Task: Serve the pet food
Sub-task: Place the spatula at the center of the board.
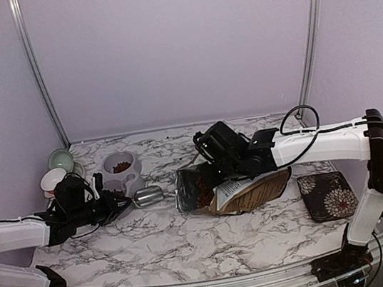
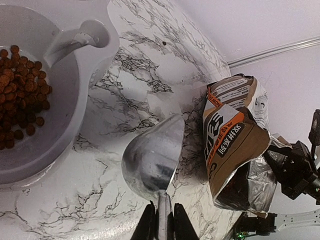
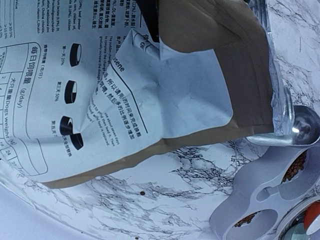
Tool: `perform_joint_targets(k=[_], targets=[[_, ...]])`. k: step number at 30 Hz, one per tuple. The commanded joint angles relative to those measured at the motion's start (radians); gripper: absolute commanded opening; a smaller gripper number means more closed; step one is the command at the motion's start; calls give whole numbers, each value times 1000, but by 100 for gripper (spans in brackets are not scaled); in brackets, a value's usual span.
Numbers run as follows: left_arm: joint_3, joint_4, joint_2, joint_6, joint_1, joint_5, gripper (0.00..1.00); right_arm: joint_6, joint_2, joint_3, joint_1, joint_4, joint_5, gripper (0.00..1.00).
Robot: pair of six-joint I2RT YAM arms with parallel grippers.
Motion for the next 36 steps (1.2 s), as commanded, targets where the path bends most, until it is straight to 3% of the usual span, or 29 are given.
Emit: perform_joint_targets(k=[1,17,24,36], targets=[[-31,210,80,-65,-26,44,0,-6,-37,0,-23,5,45,0],[-56,478,365,-105,-60,91,0,-16,-18,41,-24,-25,64,0],[-84,525,436,-78,-72,76,0,-9,-2,64,-24,-43,63,0],[-147,560,468,-40,-88,37,15,-12,8,92,-25,-56,73,0]])
